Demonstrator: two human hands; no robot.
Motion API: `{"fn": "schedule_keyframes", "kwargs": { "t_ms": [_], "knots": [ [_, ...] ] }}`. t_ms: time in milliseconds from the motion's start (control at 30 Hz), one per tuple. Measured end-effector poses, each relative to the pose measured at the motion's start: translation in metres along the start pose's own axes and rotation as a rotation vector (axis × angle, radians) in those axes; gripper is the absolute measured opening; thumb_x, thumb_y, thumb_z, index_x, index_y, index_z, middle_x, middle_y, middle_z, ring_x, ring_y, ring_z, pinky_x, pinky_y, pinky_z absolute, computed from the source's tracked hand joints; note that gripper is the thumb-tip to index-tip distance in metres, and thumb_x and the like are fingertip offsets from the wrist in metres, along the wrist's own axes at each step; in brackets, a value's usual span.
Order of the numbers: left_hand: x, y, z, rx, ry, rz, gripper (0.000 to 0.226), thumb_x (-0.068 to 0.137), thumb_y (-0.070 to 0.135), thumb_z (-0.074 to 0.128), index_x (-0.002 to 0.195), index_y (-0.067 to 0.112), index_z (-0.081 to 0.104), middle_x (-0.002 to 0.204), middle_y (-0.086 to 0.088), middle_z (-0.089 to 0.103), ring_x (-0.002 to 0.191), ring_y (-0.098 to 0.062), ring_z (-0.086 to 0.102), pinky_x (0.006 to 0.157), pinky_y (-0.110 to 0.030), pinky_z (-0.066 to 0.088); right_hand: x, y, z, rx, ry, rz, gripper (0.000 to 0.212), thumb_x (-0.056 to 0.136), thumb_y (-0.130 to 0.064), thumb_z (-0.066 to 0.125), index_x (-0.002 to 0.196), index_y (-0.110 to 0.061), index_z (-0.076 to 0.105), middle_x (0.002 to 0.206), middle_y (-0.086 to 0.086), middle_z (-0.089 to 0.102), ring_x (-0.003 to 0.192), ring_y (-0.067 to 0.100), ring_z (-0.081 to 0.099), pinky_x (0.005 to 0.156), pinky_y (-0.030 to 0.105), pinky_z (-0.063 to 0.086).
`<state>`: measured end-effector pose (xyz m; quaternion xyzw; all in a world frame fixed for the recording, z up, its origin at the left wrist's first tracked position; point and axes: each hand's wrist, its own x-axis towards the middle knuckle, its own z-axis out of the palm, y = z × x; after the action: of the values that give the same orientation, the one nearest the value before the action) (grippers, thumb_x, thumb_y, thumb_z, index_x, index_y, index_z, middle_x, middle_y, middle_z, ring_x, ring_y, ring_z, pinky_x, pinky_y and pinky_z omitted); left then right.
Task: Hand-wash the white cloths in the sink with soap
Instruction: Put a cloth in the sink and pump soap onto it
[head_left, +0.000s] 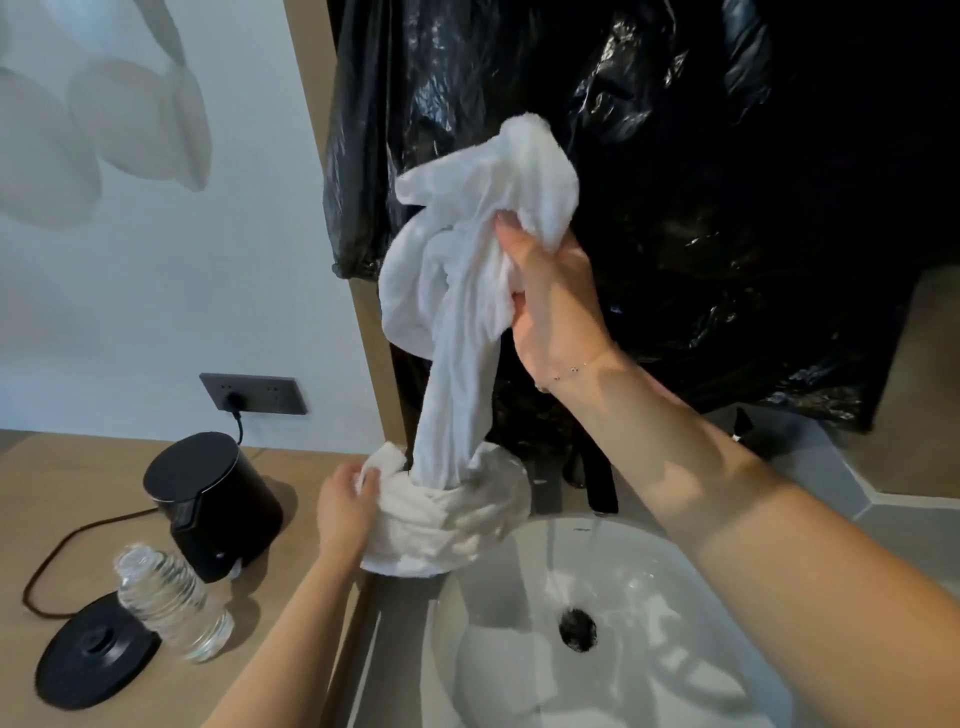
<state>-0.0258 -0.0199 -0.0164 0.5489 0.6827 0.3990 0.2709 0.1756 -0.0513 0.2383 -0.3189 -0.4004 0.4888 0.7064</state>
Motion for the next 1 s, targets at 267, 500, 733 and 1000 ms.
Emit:
{"fn": "schedule_keyframes", "kwargs": {
  "t_ms": [267,500,733,1000],
  "knots": [
    [0.026,0.042,-0.035,-0.479,0.281,-0.428,0.038,0.102,0.028,0.039,0.128,0.001,0.046,0.109,-0.022,0.054,0.091,-0.026,0.048,0.081,-0.037,0.041,0.027,-0.091,0.035,0.134,-0.006,-0.192,0.029,0.095,-0.013,0.06,0.122,-0.007,0.055,0.114,0.015,0.065,0.105,0.029,0.065,0.094,0.047,0.053],
    [0.05,0.101,-0.037,-0.566,0.336,0.034,0.03,0.095,0.039,0.048,0.114,0.016,0.047,0.104,-0.003,0.053,0.096,-0.026,0.057,0.082,-0.036,0.051,0.007,-0.114,-0.001,0.05,-0.008,-0.272,0.04,0.095,-0.015,0.059,0.131,-0.001,0.051,0.126,0.021,0.062,0.112,0.031,0.064,0.097,0.051,0.051],
    [0.011,0.032,0.027,0.681,-0.525,0.262,0.08,0.086,0.053,0.064,0.152,0.034,0.024,0.158,-0.007,0.016,0.147,-0.03,0.014,0.116,-0.049,0.022,-0.046,-0.09,-0.055,-0.118,0.087,-0.109,0.038,0.095,-0.017,0.059,0.131,-0.006,0.054,0.123,0.014,0.066,0.11,0.023,0.066,0.093,0.04,0.054],
    [-0.012,-0.001,0.056,1.041,-0.493,0.276,0.107,0.074,0.086,0.039,0.153,0.034,-0.012,0.162,-0.002,-0.017,0.149,-0.026,-0.016,0.116,-0.055,0.0,-0.106,-0.051,-0.114,-0.275,0.144,0.009,0.029,0.094,-0.013,0.056,0.122,-0.012,0.061,0.113,0.006,0.072,0.107,0.02,0.068,0.087,0.032,0.056]
  ]
}}
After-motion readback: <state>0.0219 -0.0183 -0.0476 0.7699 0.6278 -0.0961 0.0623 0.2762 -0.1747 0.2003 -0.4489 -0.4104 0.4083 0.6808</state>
